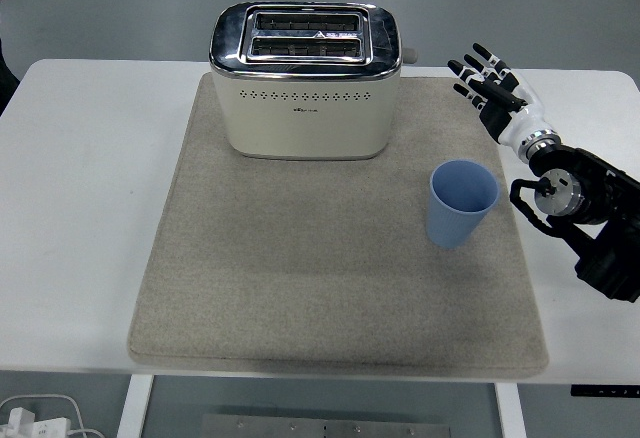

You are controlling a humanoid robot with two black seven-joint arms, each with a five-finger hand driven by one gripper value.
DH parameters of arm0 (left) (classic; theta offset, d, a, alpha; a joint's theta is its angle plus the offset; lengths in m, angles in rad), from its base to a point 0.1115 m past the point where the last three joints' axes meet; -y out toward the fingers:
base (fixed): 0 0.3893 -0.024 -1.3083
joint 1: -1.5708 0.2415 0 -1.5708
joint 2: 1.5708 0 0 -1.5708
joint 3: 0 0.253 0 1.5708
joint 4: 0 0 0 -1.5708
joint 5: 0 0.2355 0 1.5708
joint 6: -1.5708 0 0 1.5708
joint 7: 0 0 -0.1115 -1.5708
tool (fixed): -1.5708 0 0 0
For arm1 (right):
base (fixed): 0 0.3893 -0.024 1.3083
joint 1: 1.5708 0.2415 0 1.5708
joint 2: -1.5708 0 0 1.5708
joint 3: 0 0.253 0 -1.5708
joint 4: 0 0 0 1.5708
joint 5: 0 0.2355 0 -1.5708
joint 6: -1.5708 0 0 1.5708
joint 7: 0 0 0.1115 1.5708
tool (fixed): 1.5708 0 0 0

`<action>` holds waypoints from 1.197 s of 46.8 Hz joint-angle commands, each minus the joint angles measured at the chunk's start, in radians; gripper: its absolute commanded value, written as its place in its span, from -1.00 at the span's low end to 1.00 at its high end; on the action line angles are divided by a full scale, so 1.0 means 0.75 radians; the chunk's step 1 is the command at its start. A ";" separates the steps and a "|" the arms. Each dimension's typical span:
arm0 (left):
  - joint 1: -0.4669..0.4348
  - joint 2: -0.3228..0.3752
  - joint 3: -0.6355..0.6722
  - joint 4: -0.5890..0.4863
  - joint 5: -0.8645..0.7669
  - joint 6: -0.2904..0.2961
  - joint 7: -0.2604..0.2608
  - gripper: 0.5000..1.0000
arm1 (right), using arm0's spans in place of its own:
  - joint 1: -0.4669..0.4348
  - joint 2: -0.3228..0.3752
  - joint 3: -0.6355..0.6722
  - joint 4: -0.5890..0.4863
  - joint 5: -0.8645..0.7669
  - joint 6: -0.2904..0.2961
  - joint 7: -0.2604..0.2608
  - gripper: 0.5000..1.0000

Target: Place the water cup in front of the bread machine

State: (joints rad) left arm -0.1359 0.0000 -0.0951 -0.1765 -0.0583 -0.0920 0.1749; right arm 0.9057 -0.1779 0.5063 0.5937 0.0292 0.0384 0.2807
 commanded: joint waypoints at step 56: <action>-0.001 0.000 0.000 0.002 -0.002 0.000 0.000 1.00 | -0.154 -0.237 0.000 0.018 -0.002 0.470 0.088 0.70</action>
State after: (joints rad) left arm -0.1367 0.0000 -0.0965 -0.1761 -0.0596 -0.0915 0.1750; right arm 0.7972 -0.3412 0.5065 0.6078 0.0274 0.3755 0.3395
